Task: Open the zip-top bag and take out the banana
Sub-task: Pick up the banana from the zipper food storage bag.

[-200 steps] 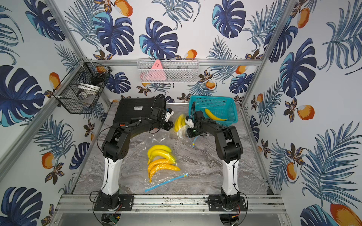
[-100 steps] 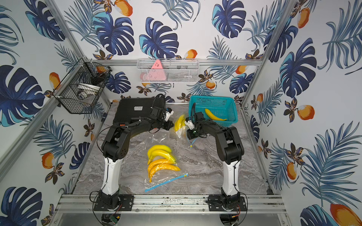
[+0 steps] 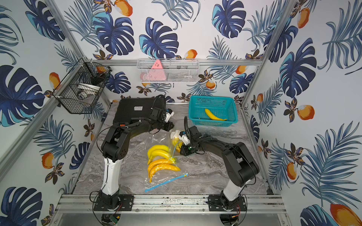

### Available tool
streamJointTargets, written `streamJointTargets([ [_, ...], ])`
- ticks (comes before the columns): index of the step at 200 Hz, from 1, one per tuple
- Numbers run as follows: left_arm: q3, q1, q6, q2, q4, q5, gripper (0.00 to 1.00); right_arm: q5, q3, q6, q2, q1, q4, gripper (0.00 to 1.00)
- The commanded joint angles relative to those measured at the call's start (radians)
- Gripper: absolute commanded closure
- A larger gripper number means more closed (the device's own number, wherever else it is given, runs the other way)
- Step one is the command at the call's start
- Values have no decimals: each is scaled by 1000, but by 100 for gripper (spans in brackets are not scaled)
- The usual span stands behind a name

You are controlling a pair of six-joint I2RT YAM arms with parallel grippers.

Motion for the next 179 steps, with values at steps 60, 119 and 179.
streamJointTargets([
  [60, -3, -10, 2, -2, 21, 6, 100, 205, 55, 67, 29, -12, 70, 58],
  [119, 3, -9, -5, 9, 23, 10, 100, 138, 1, 38, 36, -12, 94, 61],
  [179, -3, -10, -3, 5, 23, 1, 100, 115, -76, 117, -50, -3, 212, 54],
])
